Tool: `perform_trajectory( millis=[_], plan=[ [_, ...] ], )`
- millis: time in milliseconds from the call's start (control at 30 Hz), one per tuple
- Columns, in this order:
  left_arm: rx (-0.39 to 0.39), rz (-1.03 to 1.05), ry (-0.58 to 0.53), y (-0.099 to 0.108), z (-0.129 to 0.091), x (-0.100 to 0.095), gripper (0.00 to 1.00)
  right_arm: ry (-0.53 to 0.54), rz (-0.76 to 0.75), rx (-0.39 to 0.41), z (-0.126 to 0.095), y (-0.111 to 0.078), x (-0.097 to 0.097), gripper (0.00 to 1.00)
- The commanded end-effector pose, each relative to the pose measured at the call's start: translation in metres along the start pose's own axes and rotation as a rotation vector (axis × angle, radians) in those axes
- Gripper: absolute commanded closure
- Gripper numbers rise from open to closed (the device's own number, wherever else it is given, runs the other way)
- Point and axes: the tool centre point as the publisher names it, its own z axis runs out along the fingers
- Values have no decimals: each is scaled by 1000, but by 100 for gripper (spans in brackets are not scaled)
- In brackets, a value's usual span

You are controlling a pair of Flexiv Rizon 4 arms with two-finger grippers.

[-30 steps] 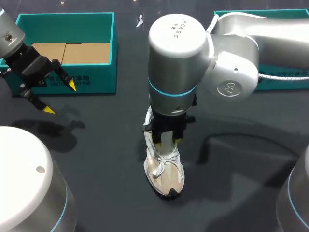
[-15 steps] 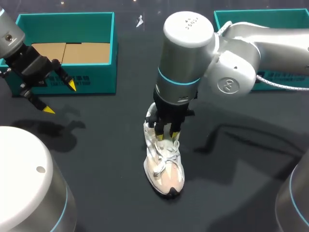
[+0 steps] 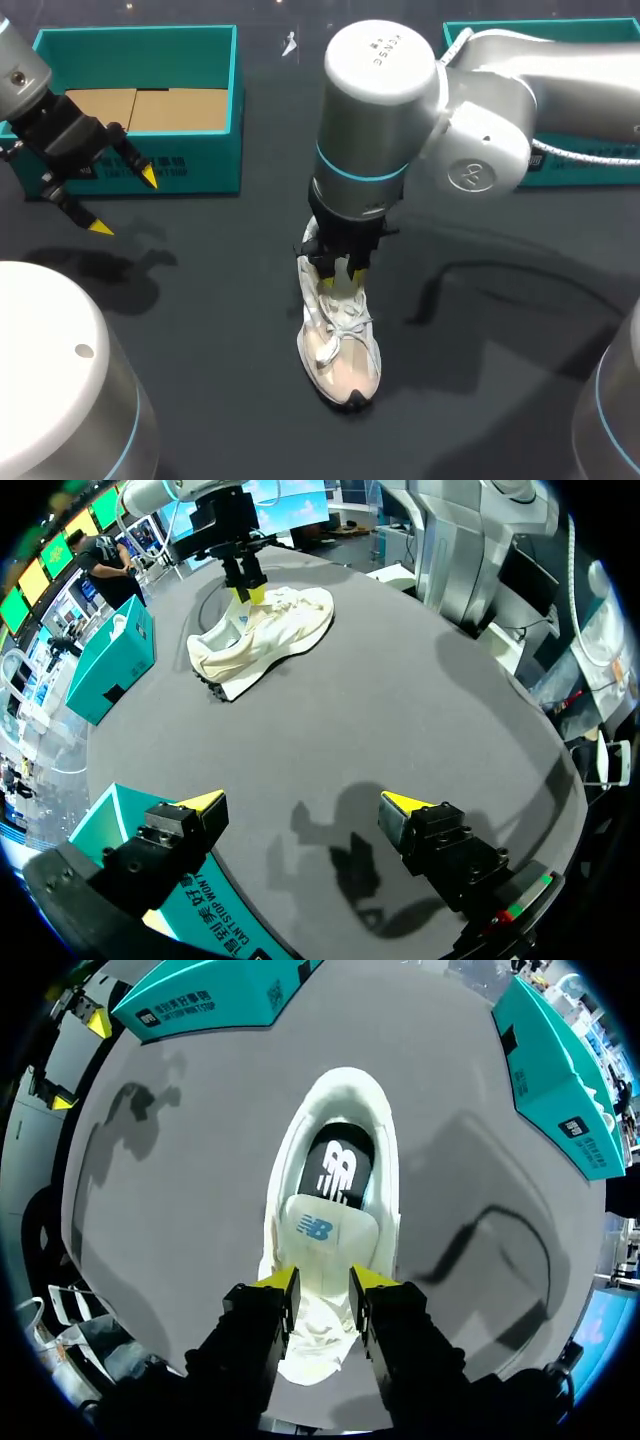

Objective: Take the shoe out of the shoebox, open the shoe tongue, remove and reinsert the insole, then place the shoe into the shoebox

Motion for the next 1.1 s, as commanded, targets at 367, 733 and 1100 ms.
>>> perform_trajectory(
  millis=[367,733,1100],
  plan=[
    [-2,1,0,0,-1,1,0,48,-42,44,21,21,-4,72],
    [-2,1,0,0,-1,1,0,-74,-284,-14,-26,25,-7,58],
    [-2,1,0,0,-1,1,0,-16,-853,-29,-46,51,-25,0]
  ],
)
